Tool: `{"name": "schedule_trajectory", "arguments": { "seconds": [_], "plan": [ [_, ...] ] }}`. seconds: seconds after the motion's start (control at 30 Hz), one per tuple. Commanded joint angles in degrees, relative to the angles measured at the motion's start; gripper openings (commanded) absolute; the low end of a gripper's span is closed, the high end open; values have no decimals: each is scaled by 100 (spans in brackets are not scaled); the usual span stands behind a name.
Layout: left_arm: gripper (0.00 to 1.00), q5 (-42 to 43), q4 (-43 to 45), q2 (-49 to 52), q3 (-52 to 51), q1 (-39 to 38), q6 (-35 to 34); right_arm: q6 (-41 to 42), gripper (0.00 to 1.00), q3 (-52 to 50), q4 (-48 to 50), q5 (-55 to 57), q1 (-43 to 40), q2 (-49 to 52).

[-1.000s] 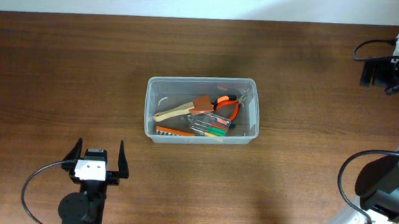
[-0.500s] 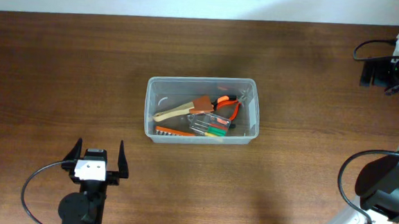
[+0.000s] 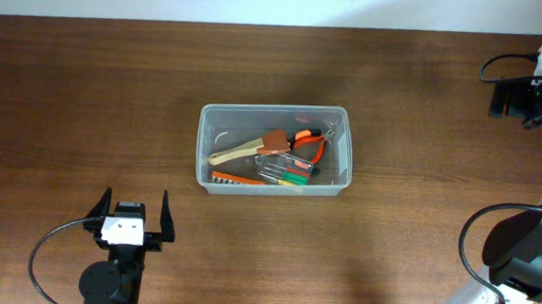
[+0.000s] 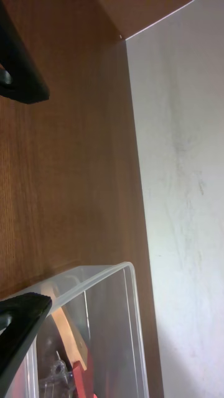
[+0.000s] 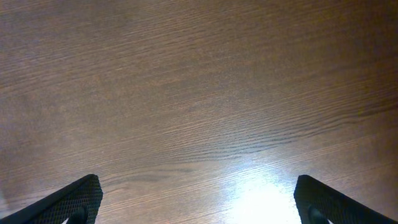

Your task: Pack container

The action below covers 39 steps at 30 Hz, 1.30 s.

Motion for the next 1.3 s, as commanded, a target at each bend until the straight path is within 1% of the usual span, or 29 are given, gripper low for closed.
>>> {"name": "schedule_trajectory", "arguments": {
  "seconds": [0.0,0.47,0.7,0.83,0.97,1.17,1.27],
  "plan": [
    [99,-24,2,-55,-42,-28,-72,-17,99,-26,15,-33,15,22],
    [99,-24,2,-55,-42,-28,-72,-22,99,-26,50,-31,15,-22],
    [99,-24,2,-55,-42,-28,-72,-20,99,-31,820,-70,223,-597],
    [99,-24,2,-55,-42,-28,-72,-20,99,-251,1517,-72,544,-1268],
    [99,-24,2,-55,-42,-28,-72,-17,99,-868,2074,-31,920,-2146],
    [99,-24,2,-55,-42,-28,-72,-15,99,-2603,2933,-39,1458,-3941],
    [99,-24,2,-55,-42,-28,-72,15,99,-3593,3298,-133,1777,-5007]
  ]
}}
